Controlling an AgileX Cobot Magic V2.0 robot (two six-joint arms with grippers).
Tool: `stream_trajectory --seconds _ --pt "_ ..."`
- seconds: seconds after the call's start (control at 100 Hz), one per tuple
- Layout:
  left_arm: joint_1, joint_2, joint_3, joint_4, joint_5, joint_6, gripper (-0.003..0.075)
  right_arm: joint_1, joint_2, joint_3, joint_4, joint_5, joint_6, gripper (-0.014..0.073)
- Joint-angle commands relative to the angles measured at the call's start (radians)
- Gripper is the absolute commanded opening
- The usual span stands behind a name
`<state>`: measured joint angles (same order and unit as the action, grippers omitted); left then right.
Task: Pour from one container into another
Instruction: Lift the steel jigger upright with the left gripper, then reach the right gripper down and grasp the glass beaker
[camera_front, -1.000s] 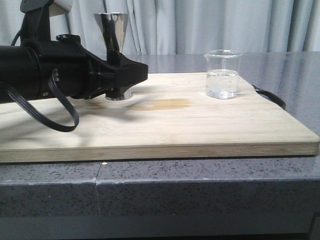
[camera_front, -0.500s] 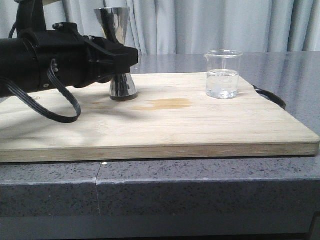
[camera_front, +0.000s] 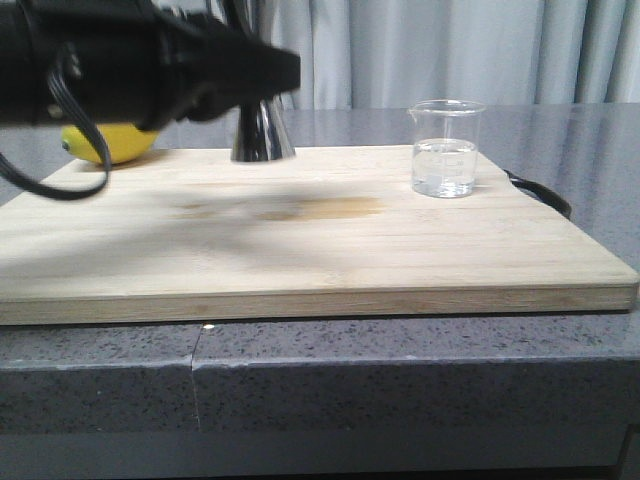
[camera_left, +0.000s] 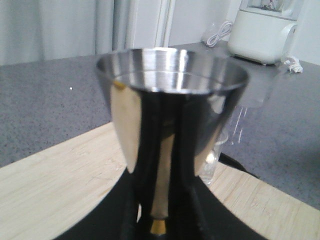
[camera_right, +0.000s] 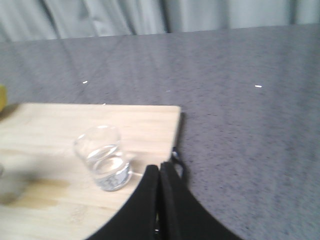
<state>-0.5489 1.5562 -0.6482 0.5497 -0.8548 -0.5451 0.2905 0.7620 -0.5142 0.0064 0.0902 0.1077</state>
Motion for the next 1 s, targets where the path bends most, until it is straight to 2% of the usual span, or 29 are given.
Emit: stream_trajectory --seconds 0.0,0.07,0.17,0.22,0.29,0.39,0.68,0.99 --pt "-0.006 -0.099 -0.023 -0.013 -0.033 -0.039 -0.002 0.033 0.039 -0.014 -0.046 -0.119 -0.012 0.0017" --pt "-0.006 -0.133 -0.023 -0.006 -0.01 -0.042 -0.002 0.046 0.084 -0.014 -0.048 -0.136 -0.012 0.0149" --pt "-0.006 -0.163 -0.023 -0.003 0.014 -0.044 -0.002 0.052 0.158 -0.014 -0.044 -0.176 -0.012 0.0436" --pt "-0.006 -0.172 -0.023 0.003 0.019 -0.046 -0.002 0.052 0.19 -0.014 -0.043 -0.186 -0.012 0.0551" --pt "-0.006 -0.176 -0.023 0.015 0.024 -0.048 -0.002 0.052 0.228 -0.014 -0.043 -0.199 -0.012 0.0634" --pt "-0.006 -0.178 -0.023 0.03 0.026 -0.08 -0.002 0.052 0.277 -0.007 -0.043 -0.262 -0.012 0.0631" --pt "-0.006 -0.178 -0.023 0.04 0.03 -0.09 -0.002 0.103 0.408 0.068 -0.142 -0.649 -0.012 0.0631" --pt "-0.006 -0.178 -0.023 0.04 0.032 -0.09 -0.002 0.105 0.559 0.067 -0.174 -0.891 -0.012 0.0631"
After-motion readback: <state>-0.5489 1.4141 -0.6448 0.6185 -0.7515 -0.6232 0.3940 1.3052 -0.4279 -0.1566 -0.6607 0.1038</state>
